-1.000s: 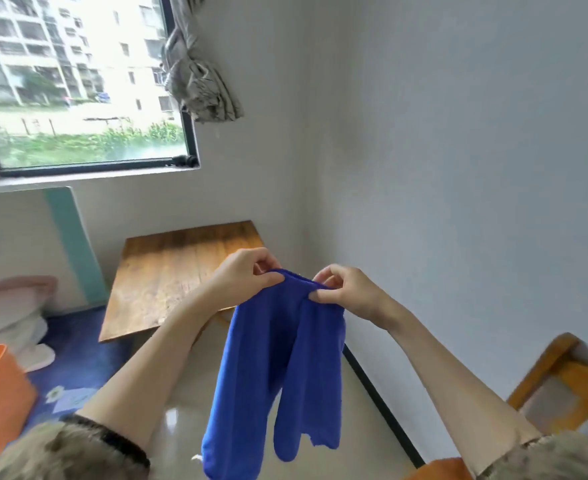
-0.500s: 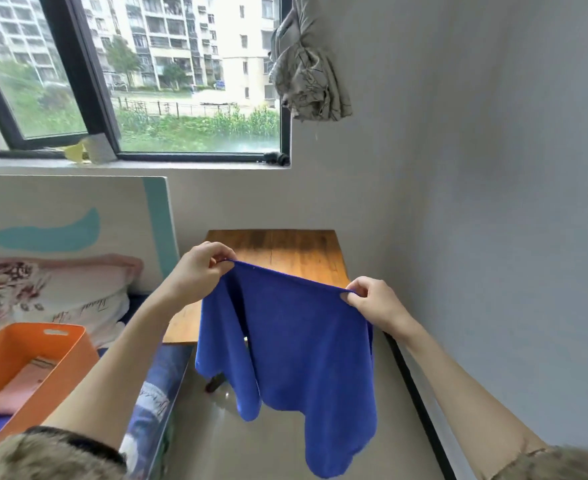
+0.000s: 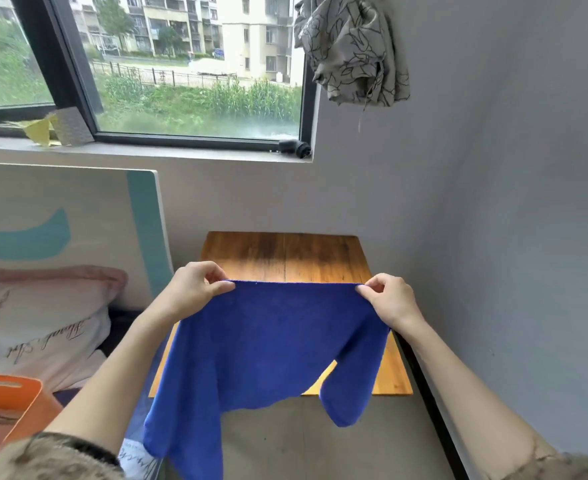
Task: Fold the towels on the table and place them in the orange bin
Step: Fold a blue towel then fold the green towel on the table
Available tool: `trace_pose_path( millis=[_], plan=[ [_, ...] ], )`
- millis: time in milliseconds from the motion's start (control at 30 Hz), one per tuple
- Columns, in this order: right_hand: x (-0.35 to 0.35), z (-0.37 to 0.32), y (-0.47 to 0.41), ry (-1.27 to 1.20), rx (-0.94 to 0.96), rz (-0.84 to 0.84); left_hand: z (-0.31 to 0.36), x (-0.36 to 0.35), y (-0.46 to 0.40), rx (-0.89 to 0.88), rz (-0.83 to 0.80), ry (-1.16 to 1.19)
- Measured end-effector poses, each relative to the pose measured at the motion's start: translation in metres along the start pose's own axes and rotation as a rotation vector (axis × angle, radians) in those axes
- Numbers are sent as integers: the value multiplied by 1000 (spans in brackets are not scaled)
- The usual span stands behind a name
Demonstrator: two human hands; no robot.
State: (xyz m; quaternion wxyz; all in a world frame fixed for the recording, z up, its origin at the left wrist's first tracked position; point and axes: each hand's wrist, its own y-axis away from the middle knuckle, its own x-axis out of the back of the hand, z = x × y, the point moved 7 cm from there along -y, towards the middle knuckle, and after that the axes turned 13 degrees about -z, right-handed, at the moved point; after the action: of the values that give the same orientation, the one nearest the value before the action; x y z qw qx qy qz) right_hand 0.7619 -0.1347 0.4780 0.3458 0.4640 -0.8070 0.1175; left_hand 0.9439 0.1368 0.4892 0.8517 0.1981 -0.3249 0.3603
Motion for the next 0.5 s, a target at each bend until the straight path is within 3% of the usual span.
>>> trace_pose_path(
  millis=[300,500],
  plan=[
    [-30,14,-125,220,-142,-57,-67,-25,-128,91,-253,-145],
    [-49,42,-232,278,-207,-154,-94,-36,-230,155,-230,-181]
  ],
)
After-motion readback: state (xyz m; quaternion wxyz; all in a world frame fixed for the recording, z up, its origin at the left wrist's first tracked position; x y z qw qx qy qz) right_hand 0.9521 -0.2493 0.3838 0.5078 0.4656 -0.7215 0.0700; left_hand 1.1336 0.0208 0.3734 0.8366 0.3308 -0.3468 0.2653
